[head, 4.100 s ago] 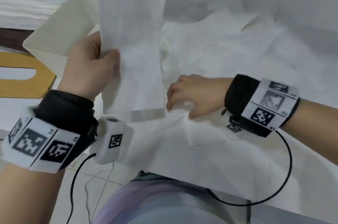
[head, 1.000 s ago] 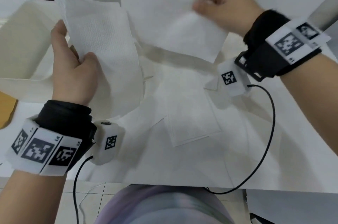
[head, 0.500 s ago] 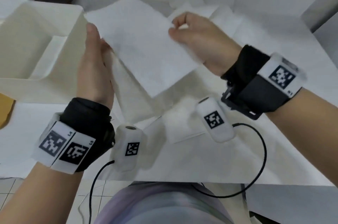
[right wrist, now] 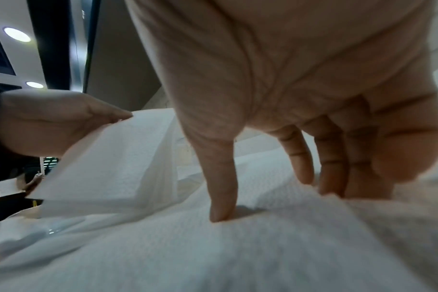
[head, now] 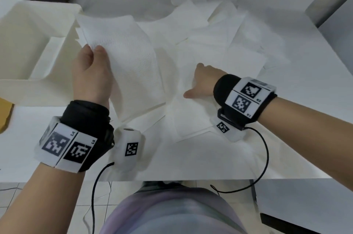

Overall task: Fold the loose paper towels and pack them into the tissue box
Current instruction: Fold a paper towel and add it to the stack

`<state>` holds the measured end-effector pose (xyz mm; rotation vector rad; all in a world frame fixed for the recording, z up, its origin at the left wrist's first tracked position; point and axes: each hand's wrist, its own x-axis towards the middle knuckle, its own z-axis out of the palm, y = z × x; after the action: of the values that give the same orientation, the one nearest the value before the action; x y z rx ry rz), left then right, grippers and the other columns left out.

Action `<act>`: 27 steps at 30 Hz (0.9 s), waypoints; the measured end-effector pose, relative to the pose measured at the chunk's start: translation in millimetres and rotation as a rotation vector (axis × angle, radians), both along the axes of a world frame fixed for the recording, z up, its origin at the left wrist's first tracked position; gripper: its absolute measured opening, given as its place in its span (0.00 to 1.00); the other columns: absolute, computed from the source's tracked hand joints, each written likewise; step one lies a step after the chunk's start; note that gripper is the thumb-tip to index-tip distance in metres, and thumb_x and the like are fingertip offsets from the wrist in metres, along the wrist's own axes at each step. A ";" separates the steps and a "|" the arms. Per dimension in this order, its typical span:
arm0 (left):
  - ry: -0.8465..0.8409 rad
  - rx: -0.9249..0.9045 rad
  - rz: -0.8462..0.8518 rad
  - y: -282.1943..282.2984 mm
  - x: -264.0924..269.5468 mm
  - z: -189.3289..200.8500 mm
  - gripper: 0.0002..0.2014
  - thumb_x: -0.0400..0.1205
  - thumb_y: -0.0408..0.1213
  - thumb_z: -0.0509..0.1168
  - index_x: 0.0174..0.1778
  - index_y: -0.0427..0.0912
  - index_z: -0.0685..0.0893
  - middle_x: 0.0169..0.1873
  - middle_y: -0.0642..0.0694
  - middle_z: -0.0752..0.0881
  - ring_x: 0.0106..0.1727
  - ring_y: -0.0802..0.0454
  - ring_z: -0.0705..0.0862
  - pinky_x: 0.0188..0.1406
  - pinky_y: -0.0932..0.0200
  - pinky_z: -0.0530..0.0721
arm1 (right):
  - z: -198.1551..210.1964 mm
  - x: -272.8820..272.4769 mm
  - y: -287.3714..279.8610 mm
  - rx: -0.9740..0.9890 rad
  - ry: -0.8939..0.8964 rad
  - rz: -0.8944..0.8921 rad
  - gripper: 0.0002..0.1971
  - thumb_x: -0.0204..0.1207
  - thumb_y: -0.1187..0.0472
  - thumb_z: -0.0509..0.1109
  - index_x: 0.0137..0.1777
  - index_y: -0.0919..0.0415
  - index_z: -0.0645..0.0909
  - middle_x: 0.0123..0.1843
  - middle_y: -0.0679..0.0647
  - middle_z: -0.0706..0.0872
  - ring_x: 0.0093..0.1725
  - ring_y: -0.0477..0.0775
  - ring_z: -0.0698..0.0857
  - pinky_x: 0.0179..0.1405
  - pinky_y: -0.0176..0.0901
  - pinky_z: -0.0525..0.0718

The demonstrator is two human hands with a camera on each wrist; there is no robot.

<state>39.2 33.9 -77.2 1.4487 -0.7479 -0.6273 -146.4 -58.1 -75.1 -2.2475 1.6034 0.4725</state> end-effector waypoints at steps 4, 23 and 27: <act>-0.026 -0.008 0.053 1.3 1.6 1.3 0.07 0.76 0.41 0.54 0.41 0.54 0.77 0.42 0.53 0.81 0.48 0.51 0.79 0.52 0.52 0.78 | 1.9 7.2 -2.2 0.016 -0.037 -0.053 0.36 0.70 0.49 0.75 0.69 0.69 0.63 0.63 0.60 0.78 0.61 0.61 0.79 0.50 0.48 0.77; 0.167 0.022 -0.098 -13.5 4.1 15.5 0.22 0.83 0.29 0.52 0.75 0.38 0.67 0.62 0.47 0.83 0.60 0.53 0.84 0.60 0.58 0.83 | 108.4 -23.6 -7.0 0.131 -1.726 -0.146 0.07 0.78 0.69 0.60 0.42 0.63 0.79 0.39 0.52 0.85 0.44 0.50 0.85 0.48 0.43 0.83; 0.224 0.001 -0.214 -19.2 -17.8 26.2 0.14 0.85 0.29 0.52 0.66 0.36 0.74 0.58 0.44 0.85 0.56 0.52 0.86 0.53 0.59 0.85 | 104.9 -12.2 3.6 0.236 -1.680 -0.194 0.09 0.81 0.70 0.59 0.43 0.66 0.79 0.39 0.54 0.85 0.41 0.49 0.85 0.47 0.42 0.83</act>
<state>21.4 14.7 -51.0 1.2824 -0.7305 -0.9380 -158.6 -54.5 29.9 -1.3232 0.6779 -0.9929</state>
